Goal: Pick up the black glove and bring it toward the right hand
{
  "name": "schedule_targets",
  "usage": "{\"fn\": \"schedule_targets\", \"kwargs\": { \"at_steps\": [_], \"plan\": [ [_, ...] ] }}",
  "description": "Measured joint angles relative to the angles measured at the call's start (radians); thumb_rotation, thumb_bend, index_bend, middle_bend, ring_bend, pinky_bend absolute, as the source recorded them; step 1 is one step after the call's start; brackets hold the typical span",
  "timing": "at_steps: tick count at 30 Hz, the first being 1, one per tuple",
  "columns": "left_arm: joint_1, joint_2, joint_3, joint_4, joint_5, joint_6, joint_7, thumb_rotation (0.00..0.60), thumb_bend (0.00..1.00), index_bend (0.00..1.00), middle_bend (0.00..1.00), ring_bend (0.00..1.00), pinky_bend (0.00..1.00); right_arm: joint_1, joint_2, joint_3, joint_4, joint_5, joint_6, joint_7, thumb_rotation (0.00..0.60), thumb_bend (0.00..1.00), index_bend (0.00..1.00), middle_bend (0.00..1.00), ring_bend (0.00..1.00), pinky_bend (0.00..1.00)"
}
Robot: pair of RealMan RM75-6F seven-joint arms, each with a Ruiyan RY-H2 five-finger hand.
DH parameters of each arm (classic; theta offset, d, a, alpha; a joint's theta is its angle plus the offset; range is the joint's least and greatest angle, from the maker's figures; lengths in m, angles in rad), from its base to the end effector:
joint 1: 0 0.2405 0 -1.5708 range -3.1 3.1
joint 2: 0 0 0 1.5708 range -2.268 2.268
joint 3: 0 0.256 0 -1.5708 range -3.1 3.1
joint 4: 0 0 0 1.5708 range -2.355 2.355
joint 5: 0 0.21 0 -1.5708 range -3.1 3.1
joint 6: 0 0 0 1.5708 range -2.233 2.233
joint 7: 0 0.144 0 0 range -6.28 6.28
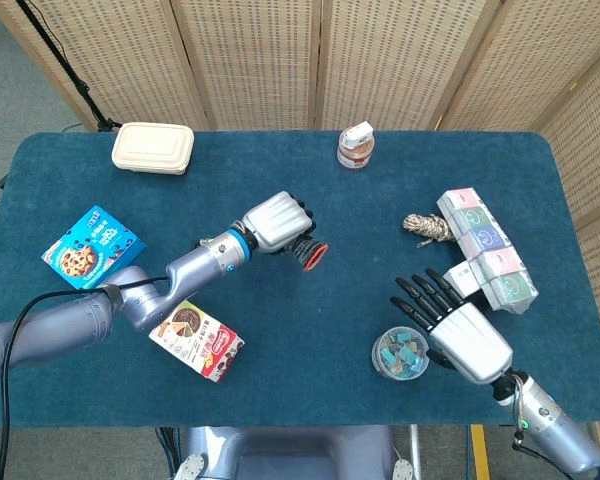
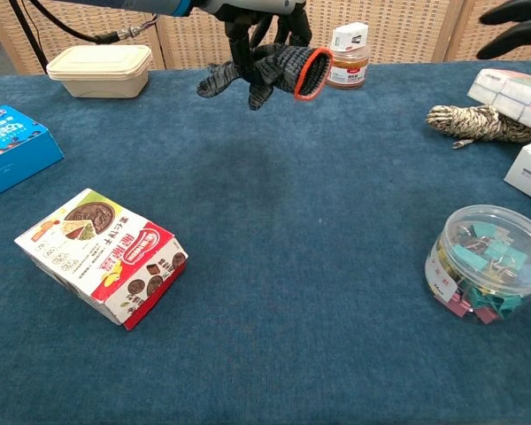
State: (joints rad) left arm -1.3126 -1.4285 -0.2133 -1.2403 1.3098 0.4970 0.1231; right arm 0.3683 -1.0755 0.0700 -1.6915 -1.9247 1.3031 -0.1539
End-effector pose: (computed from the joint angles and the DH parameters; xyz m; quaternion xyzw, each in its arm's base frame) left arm 0.0196 0.4390 0.0061 -0.8871 -0.1383 -0.3138 0.3089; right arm -0.1959 -0.2329 0.1222 0.7944 -0.1586 0.4310 0.3976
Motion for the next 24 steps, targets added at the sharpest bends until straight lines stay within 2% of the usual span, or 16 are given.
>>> {"fn": "schedule_targets", "kwargs": {
  "at_steps": [8, 24],
  "plan": [
    [-0.037, -0.020, -0.011, -0.052, -0.150, 0.000, 0.125, 0.600, 0.31, 0.56, 0.45, 0.37, 0.46, 0.050, -0.095, 0.005, 0.024, 0.014, -0.044, -0.024, 0.600, 0.00, 0.13, 0.03, 0.00, 0.00],
    [-0.094, -0.041, 0.008, -0.100, -0.323, 0.018, 0.200, 0.600, 0.31, 0.56, 0.45, 0.37, 0.46, 0.111, -0.272, 0.013, 0.139, 0.075, -0.050, -0.022, 0.600, 0.00, 0.12, 0.03, 0.00, 0.00]
  ]
}}
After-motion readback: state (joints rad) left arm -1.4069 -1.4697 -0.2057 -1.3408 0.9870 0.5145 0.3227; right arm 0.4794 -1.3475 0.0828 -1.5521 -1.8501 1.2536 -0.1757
